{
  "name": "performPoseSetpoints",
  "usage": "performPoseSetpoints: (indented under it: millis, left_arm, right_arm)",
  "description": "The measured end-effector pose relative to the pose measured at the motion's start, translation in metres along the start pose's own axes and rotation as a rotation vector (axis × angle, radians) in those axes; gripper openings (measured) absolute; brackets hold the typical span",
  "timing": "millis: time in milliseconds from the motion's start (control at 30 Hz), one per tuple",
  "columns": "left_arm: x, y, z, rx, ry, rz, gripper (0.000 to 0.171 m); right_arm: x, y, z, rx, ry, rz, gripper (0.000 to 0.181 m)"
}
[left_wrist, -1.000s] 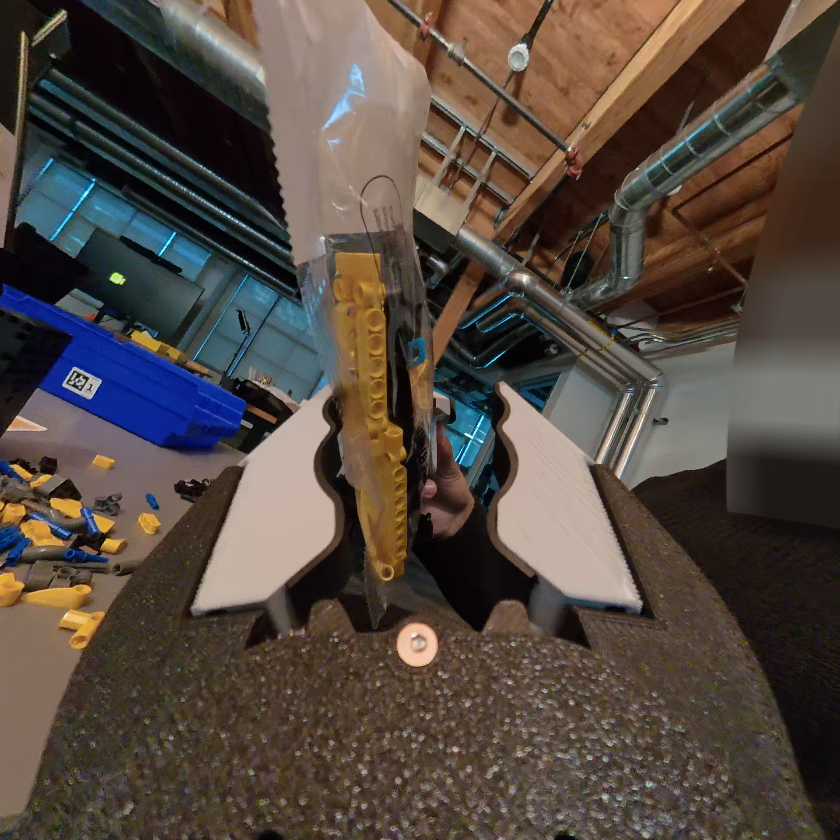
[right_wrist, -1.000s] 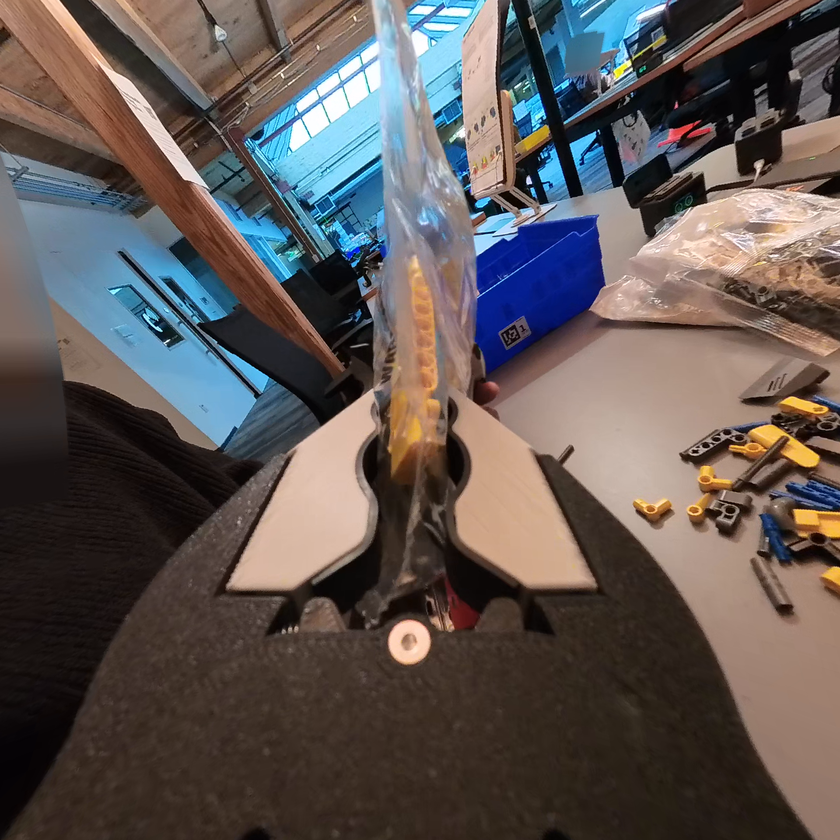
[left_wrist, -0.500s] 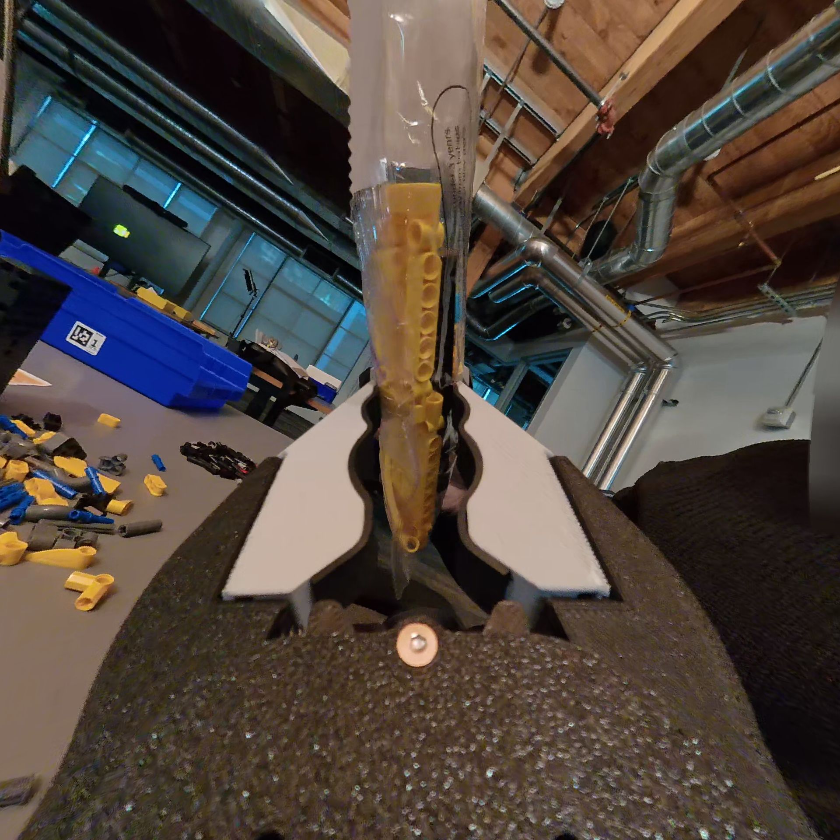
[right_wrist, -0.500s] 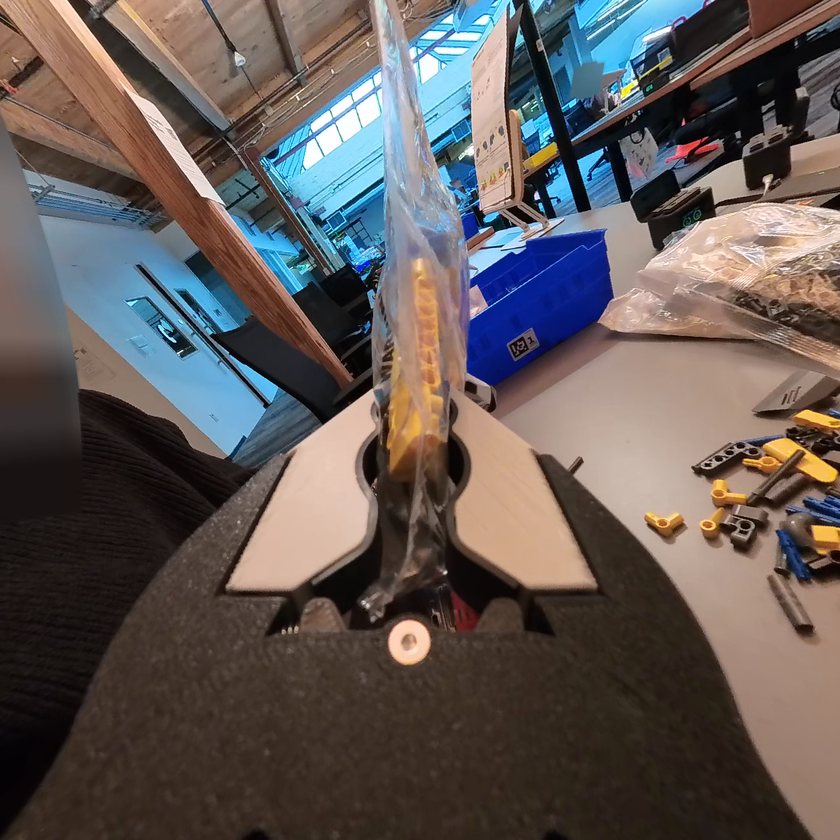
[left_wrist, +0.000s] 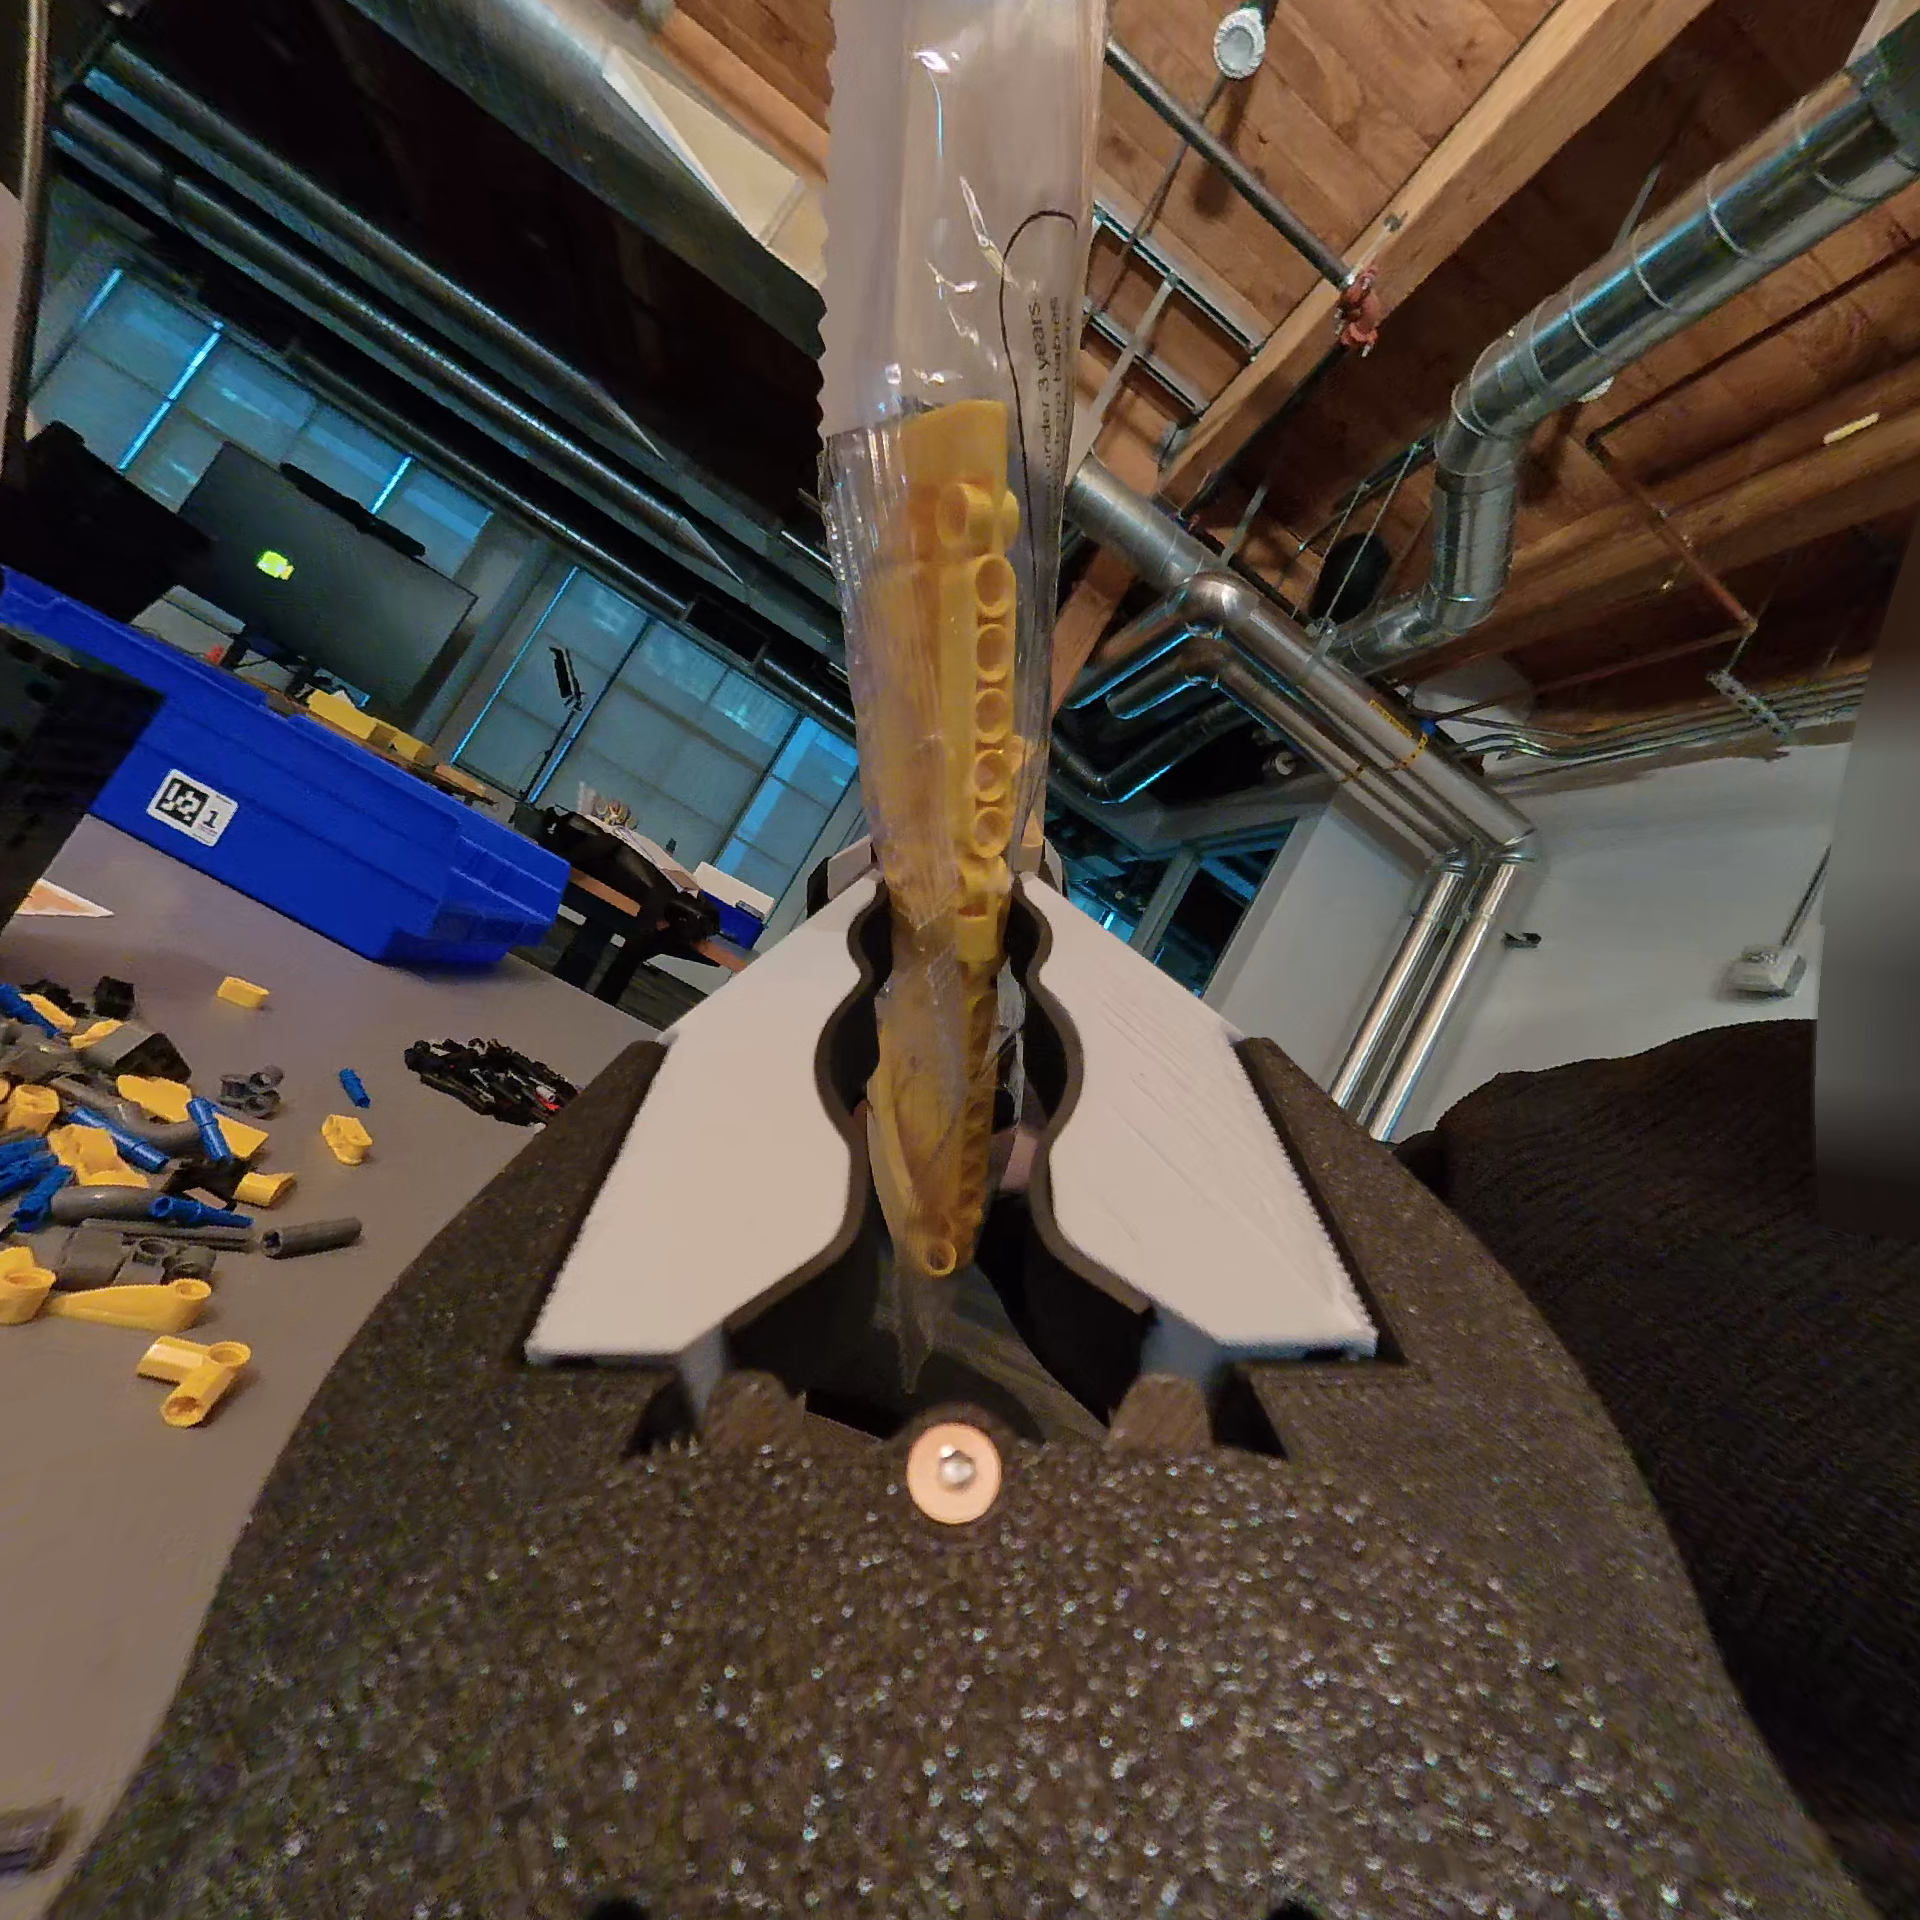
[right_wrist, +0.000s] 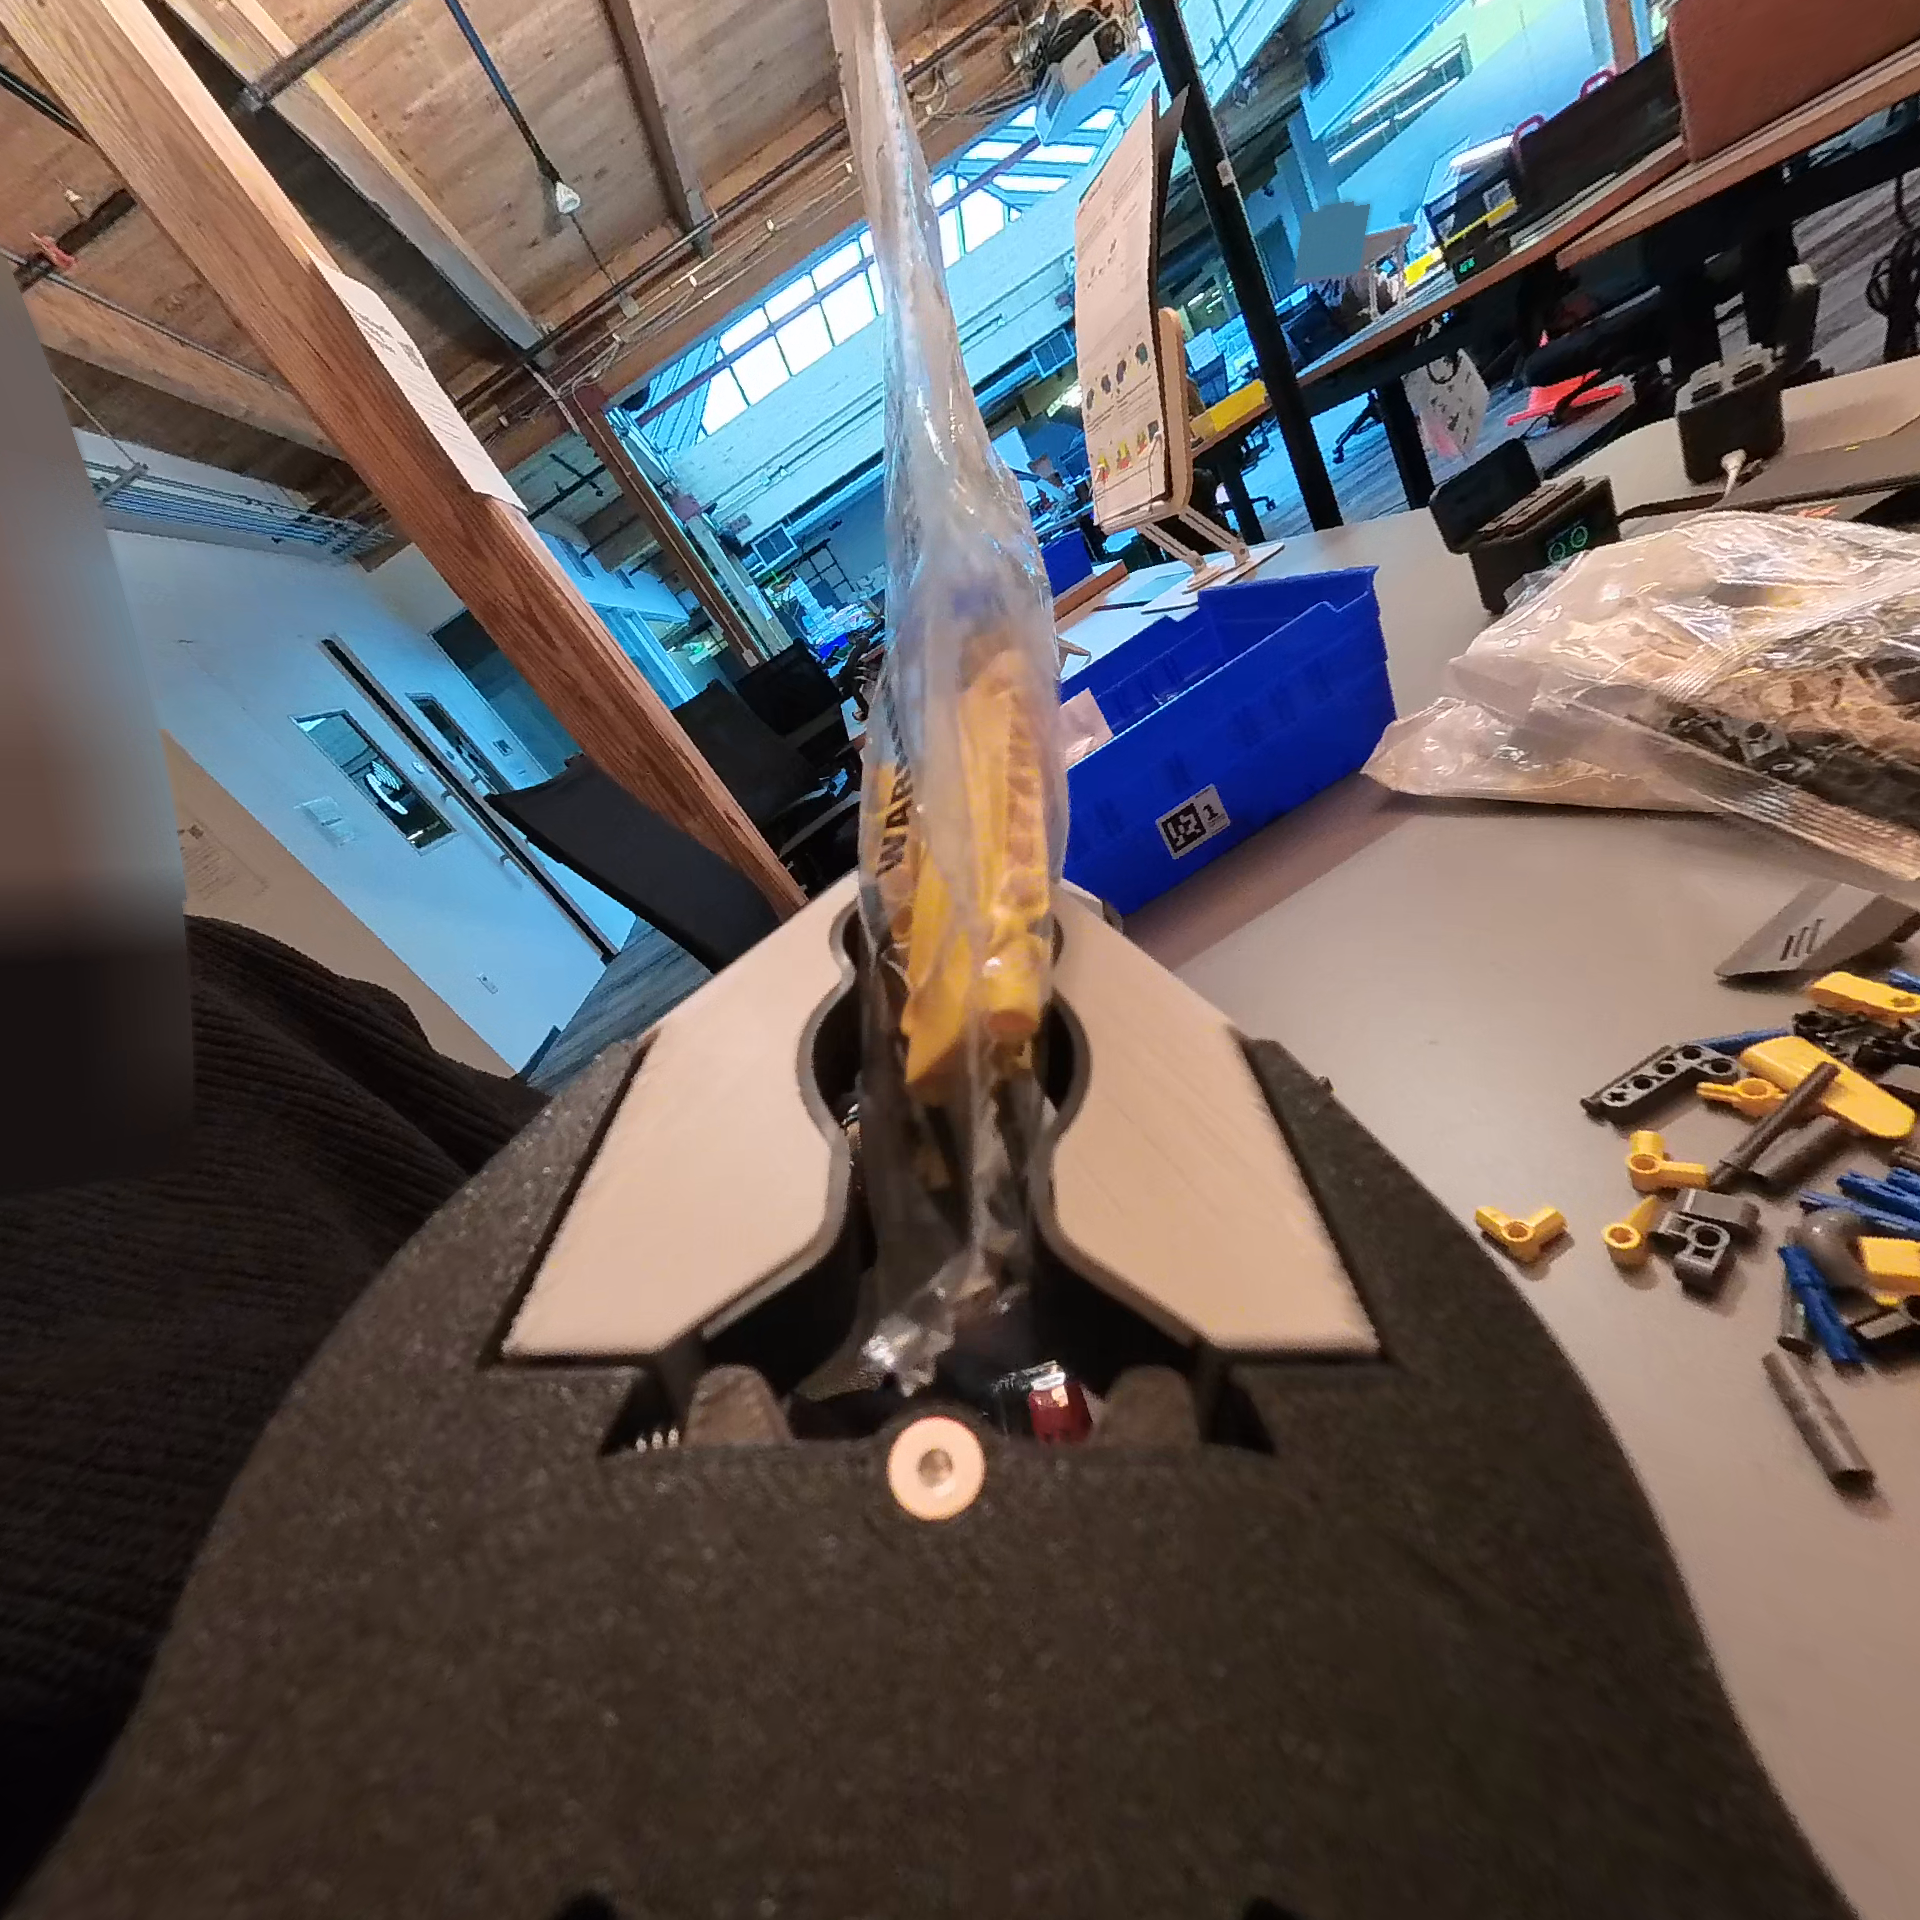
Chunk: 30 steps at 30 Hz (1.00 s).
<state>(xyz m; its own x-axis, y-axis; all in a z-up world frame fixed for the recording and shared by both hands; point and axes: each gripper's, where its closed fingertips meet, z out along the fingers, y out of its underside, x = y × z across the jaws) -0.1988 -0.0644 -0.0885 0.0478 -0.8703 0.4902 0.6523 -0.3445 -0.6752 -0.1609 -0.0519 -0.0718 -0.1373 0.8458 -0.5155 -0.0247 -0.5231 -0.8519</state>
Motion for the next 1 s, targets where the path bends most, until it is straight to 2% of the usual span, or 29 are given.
performPoseSetpoints:
  millis: [500, 733, 1000]
  left_arm:
    - [0.003, 0.0, 0.001, 0.004, 0.031, -0.034, 0.021]
    - [-0.004, 0.001, -0.001, -0.004, -0.005, -0.026, 0.029]
    - [-0.008, -0.013, -0.01, 0.042, -0.029, -0.011, 0.03]
  right_arm:
    - [0.0, -0.002, -0.003, 0.005, -0.008, 0.032, 0.022]
    - [0.006, -0.002, -0.006, 0.015, 0.015, 0.045, 0.015]
    - [0.007, -0.009, -0.01, 0.048, 0.032, 0.04, 0.015]
